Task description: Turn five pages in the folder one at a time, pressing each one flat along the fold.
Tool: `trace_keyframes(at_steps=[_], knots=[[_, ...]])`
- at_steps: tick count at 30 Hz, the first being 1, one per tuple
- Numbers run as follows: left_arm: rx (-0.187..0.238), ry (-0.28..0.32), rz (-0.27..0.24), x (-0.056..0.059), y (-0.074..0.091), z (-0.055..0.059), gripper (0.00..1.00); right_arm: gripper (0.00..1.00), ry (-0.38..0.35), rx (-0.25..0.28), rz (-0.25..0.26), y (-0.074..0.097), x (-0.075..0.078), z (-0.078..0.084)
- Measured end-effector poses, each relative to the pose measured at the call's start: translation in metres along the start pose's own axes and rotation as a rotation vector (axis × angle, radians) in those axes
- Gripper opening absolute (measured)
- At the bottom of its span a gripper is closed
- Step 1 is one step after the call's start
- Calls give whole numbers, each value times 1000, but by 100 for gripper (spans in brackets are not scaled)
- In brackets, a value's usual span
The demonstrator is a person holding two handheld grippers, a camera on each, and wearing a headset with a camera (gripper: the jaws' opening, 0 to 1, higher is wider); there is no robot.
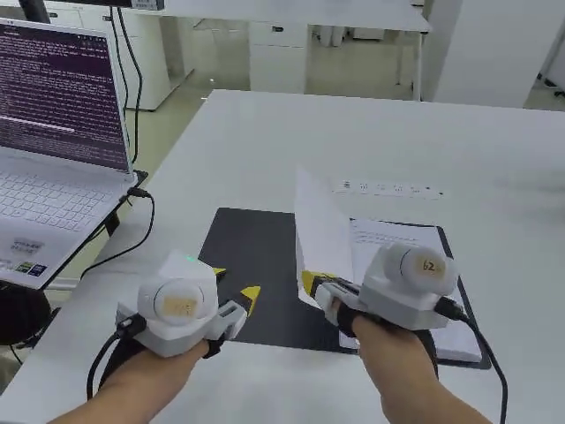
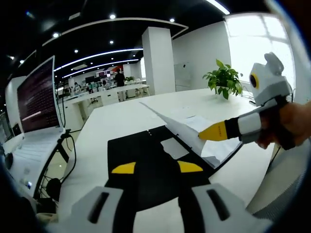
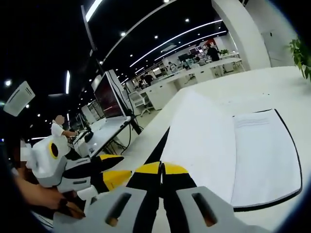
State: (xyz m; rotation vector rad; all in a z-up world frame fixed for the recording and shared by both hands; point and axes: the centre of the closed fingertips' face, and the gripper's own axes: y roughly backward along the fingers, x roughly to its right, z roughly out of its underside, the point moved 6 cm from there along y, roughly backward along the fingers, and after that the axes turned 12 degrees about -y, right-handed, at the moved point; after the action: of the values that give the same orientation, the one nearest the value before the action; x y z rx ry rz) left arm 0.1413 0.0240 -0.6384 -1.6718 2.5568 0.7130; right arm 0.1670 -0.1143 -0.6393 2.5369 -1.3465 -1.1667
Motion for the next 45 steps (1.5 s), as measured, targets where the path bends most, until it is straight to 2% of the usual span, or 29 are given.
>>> trace_keyframes(at_steps=[2, 8, 12, 23, 29, 36, 45], knots=[[-3, 2, -7, -5, 3, 3, 29, 0, 0, -12, 6, -9, -2, 4], [-11, 21, -32, -17, 13, 12, 29, 0, 23, -93, 62, -35, 5, 26], [-22, 29, -39, -22, 16, 19, 29, 0, 31, -116, 82, -48, 6, 36], [-54, 35, -17, -21, 13, 34, 28, 0, 46, -195, 121, -75, 13, 61], [-69, 39, -3, -20, 8, 40, 28, 0, 60, -242, 139, -83, 19, 74], [-88, 39, 11, -16, -2, 44, 28, 0, 42, -246, 122, -85, 18, 78], [-97, 43, 21, -14, -14, 43, 28, 0, 71, -231, 83, -80, 14, 78]])
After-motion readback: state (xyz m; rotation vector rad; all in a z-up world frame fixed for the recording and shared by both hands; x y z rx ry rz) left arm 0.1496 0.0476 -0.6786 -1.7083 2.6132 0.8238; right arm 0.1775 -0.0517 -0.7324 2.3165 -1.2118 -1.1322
